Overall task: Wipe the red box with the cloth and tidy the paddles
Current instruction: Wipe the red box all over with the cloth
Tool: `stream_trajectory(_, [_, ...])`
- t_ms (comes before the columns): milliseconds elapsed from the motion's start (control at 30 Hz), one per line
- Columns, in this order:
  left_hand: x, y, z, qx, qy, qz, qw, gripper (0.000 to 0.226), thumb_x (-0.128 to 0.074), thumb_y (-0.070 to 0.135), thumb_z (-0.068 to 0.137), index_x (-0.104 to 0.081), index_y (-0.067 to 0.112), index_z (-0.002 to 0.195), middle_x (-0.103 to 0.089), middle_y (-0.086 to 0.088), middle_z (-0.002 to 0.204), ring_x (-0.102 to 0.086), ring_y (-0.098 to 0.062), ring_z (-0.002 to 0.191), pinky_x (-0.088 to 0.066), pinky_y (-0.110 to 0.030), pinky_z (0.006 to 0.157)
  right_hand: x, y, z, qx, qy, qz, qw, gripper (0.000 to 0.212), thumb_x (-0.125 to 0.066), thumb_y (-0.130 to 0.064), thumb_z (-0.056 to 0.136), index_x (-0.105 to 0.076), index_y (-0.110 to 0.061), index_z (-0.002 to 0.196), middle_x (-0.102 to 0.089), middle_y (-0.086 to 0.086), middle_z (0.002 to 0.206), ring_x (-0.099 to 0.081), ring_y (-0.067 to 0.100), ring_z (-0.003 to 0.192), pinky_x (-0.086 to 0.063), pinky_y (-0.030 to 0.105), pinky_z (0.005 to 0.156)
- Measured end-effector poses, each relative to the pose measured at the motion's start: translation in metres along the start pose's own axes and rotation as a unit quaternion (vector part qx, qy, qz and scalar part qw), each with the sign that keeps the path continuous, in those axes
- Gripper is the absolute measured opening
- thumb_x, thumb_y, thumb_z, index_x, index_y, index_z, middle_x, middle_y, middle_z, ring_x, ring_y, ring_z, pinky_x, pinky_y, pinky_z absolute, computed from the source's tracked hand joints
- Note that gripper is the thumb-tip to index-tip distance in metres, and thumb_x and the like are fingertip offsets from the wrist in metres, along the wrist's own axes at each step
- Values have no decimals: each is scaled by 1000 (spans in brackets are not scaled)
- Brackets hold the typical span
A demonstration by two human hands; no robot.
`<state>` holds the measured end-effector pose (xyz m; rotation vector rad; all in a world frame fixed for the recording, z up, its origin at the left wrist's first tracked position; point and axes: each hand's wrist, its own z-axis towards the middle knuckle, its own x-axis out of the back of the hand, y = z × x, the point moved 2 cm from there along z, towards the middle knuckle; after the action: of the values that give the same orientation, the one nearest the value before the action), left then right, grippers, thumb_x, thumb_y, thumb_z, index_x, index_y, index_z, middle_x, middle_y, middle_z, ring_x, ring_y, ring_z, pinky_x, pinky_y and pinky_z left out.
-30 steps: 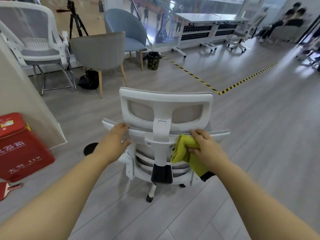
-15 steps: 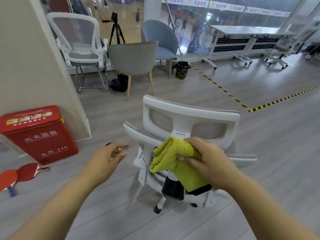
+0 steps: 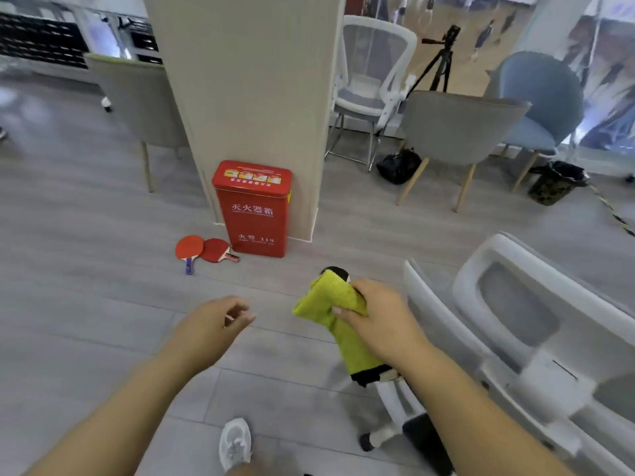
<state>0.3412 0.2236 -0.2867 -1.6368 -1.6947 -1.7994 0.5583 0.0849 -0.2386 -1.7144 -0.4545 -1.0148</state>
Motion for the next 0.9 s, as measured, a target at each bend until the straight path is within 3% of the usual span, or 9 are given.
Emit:
stream_trajectory(133, [37, -53, 25, 47, 13, 18, 999, 13, -56, 43, 89, -61, 31, 84, -64, 15, 88, -58, -3, 82, -50, -30, 77, -35, -14, 58, -9, -27, -47, 998, 32, -62, -41, 87, -56, -19, 109, -58, 0, 103, -55, 21, 95, -42, 32, 74])
stream_trajectory(400, [109, -127, 109, 48, -20, 81, 995, 14, -53, 44, 90, -57, 34, 80, -63, 12, 92, -59, -7, 86, -48, -27, 73, -75, -37, 169, -57, -31, -61, 996, 29, -63, -38, 85, -59, -22, 109, -62, -2, 104, -57, 22, 97, -45, 34, 76])
stream_trajectory(900, [156, -142, 326, 28, -51, 93, 994, 14, -55, 43, 89, -55, 36, 77, -63, 13, 88, -58, -8, 83, -47, -27, 71, -91, -28, 374, -104, -50, -41, 992, 28, -63, -30, 85, -60, -23, 112, -62, -1, 109, -57, 23, 100, -41, 30, 72])
